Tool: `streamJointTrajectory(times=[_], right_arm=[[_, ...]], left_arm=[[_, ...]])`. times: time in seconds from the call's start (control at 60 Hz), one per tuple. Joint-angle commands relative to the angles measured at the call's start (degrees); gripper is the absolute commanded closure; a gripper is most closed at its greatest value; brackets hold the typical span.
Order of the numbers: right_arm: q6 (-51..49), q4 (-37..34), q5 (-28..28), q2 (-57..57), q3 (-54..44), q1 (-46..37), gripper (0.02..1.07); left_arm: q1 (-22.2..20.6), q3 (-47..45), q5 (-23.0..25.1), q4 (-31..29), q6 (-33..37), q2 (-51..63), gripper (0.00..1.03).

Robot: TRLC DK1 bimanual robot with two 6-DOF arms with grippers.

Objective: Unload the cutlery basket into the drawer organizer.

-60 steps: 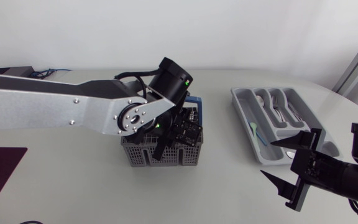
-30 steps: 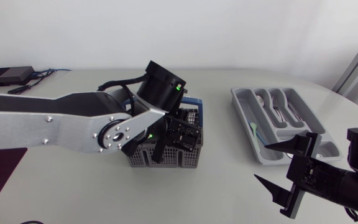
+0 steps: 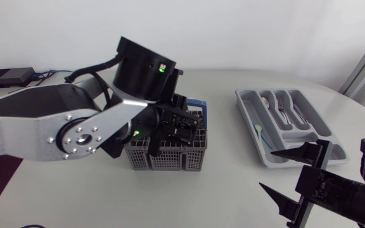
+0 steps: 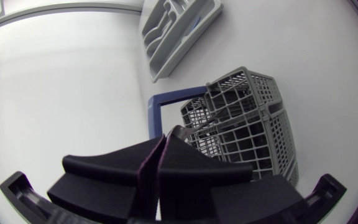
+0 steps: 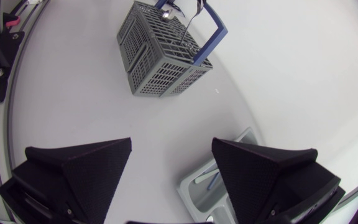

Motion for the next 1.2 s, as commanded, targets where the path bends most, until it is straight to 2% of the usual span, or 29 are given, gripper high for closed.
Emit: streamJointTrajectory(times=[0.0, 0.367, 0.533, 0.65, 0.733, 0.85, 0.95, 1.117, 1.183], right_arm=[[2.40, -0.84, 1.15, -1.19, -1.04, 1.53, 0.14], [7.59, -1.01, 8.27, -3.91, -0.60, 9.96, 0.14], [10.49, 0.13, 9.85, -6.46, 0.19, 11.11, 0.14], [12.42, 1.10, 10.11, -7.69, 0.71, 11.19, 0.14], [14.80, 2.24, 10.99, -8.66, 1.15, 11.90, 0.14], [17.08, 2.68, 12.05, -9.01, 2.47, 13.22, 0.14], [18.40, 3.38, 14.51, -8.57, 3.70, 15.85, 0.14], [20.86, 6.37, 19.43, -6.29, 4.67, 21.74, 0.14], [21.83, 8.31, 22.68, -4.35, 5.11, 25.52, 0.15]], left_arm=[[-0.51, -1.97, -0.44, -0.15, 1.80, -2.87, 0.86], [-2.62, -3.46, -1.76, -3.75, 1.44, -10.52, 0.86], [-5.26, -1.26, -2.99, -7.71, -4.09, -12.45, 0.86], [-7.28, 2.25, -3.08, -11.84, -12.35, -12.36, 0.86], [-8.77, 7.96, -2.82, -17.99, -23.34, -10.08, 0.88], [-9.65, 12.18, -2.03, -21.16, -31.08, -8.58, 0.88], [-9.39, 16.84, 0.52, -25.82, -40.22, -6.21, 0.88], [-8.51, 18.77, 4.56, -28.28, -50.85, -4.19, 0.88], [-7.02, 20.18, 7.73, -29.68, -55.60, -2.08, 0.89]])
